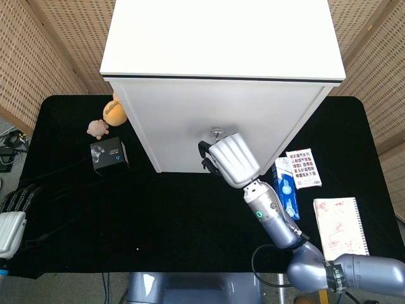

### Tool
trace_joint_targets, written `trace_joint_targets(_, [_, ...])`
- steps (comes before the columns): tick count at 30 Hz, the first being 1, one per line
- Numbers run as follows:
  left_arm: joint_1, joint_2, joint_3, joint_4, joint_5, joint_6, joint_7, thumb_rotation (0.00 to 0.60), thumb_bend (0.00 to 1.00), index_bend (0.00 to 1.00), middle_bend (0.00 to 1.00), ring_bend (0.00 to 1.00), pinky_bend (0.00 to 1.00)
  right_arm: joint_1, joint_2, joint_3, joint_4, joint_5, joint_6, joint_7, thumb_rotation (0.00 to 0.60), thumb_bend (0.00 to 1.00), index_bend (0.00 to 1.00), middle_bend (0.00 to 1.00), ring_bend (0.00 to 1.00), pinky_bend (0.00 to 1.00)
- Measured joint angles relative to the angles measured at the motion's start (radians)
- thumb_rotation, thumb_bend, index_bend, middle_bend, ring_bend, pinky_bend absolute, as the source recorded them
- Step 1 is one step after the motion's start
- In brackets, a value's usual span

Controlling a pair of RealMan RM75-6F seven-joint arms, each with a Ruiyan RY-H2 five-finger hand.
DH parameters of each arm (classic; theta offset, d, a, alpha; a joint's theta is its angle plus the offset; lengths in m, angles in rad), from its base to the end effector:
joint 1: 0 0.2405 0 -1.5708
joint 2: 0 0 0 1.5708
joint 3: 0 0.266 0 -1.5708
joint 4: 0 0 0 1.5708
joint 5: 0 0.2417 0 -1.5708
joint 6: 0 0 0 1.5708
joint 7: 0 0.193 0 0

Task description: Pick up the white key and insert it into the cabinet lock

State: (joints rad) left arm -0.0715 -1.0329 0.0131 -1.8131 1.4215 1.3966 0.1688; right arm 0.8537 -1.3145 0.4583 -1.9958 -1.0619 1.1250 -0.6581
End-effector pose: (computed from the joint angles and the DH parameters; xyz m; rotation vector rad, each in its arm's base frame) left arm -0.3229 0.2080 0.1197 -1.4349 -1.0180 -0.7211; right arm 0.0418 -0.3823 0.0715 1.7757 -0.5960 1.3375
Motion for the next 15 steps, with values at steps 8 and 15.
trace_joint_targets(8, [0.002, 0.006, 0.000, 0.000, 0.006, 0.004, -0.014, 0.600, 0.00, 0.00, 0.00, 0.00, 0.00, 0.054, 0.000, 0.010, -0.017, 0.068, 0.069, -0.102, 0.600, 0.60, 0.64, 0.95, 0.94, 1.00])
trace_joint_targets(15, [0.003, 0.010, 0.002, 0.001, 0.011, 0.006, -0.021, 0.600, 0.00, 0.00, 0.00, 0.00, 0.00, 0.074, -0.011, -0.034, 0.005, 0.036, 0.116, -0.156, 0.600, 0.60, 0.65, 0.95, 0.94, 1.00])
